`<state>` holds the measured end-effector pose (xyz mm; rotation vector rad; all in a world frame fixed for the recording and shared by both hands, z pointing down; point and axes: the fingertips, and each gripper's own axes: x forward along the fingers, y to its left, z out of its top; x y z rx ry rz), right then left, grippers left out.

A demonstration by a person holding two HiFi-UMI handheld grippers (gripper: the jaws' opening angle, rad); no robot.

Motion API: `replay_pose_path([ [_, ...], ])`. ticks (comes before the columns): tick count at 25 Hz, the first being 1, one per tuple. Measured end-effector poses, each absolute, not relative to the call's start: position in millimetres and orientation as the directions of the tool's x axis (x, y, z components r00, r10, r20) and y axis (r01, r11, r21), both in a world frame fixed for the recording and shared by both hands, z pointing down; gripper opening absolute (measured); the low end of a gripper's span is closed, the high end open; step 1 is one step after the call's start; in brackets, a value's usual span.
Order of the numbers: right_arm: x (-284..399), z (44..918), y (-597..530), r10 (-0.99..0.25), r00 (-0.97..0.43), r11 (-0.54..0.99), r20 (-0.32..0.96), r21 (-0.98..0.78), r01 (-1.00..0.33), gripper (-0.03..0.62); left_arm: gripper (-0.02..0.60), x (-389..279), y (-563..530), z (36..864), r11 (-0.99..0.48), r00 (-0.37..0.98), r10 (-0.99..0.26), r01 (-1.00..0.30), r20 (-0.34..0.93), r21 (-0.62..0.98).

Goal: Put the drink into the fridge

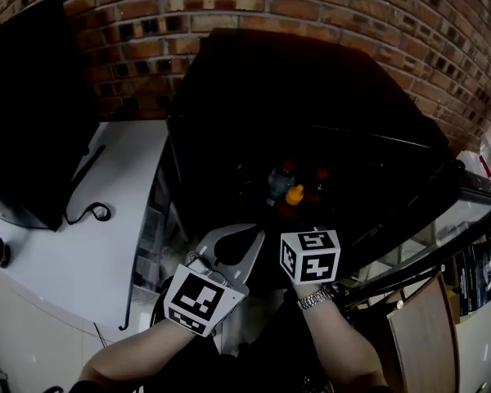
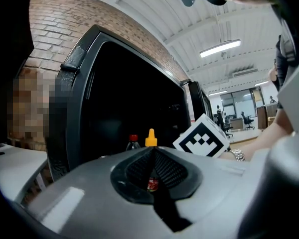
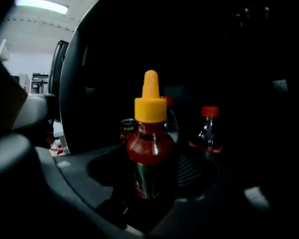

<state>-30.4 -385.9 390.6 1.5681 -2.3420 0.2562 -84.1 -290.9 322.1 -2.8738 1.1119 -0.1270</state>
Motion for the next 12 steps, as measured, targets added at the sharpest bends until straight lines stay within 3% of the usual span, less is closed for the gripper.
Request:
replay_pose_path([
  [12, -36, 407, -410, -0.858, -0.355, 0.386, 0.373, 0.010, -0.923, 0.273, 0.005, -88, -315, 323, -0.739, 0.736, -0.674, -0.667, 0.063, -0.095],
])
